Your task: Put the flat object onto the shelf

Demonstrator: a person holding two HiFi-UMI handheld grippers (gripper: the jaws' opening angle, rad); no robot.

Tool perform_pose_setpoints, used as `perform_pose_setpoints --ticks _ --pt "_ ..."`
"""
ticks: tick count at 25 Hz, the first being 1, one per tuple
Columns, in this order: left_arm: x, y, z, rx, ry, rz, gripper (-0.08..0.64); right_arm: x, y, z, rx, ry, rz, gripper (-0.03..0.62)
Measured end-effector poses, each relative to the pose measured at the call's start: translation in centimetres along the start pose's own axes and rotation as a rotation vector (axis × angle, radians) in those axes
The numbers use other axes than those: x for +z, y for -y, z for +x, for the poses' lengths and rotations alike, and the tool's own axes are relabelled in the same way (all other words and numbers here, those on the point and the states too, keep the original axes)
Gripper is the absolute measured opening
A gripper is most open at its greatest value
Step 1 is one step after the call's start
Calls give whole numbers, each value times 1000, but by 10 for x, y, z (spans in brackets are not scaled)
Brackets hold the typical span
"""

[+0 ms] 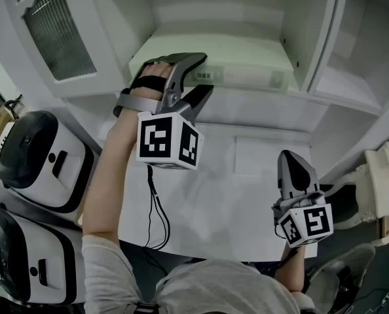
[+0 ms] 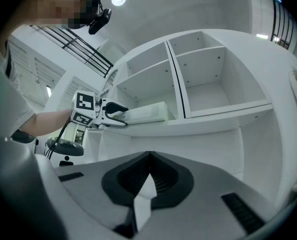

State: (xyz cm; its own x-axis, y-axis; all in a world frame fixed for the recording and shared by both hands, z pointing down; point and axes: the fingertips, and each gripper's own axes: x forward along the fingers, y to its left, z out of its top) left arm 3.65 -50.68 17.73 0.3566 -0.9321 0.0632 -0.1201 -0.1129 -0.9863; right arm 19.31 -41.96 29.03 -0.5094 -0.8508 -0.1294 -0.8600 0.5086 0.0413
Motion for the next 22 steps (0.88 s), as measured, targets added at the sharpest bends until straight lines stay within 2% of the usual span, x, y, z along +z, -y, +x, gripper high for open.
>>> perform_pose_setpoints --ticks 4,8,10,15,17,20,22 --pt "0 0 3 -16 1 -16 288 -2 4 1 -4 -3 5 9" --pt "1 -1 1 4 13 -49 288 -2 1 2 2 -3 8 9" --pt "4 -3 -2 10 44 -123 288 -2 -1 4 7 -4 6 9" --pt "10 -5 -19 -9 147 -376 287 -1 -10 6 23 -6 5 9" --pt "7 -4 -26 7 156 -432 246 -1 -16 8 34 -8 2 9" --pt "-1 -4 -38 56 155 -512 110 0 -27 9 52 -8 -3 9" --pt "-7 -1 -47 79 159 -573 53 2 -35 10 62 -9 -5 9"
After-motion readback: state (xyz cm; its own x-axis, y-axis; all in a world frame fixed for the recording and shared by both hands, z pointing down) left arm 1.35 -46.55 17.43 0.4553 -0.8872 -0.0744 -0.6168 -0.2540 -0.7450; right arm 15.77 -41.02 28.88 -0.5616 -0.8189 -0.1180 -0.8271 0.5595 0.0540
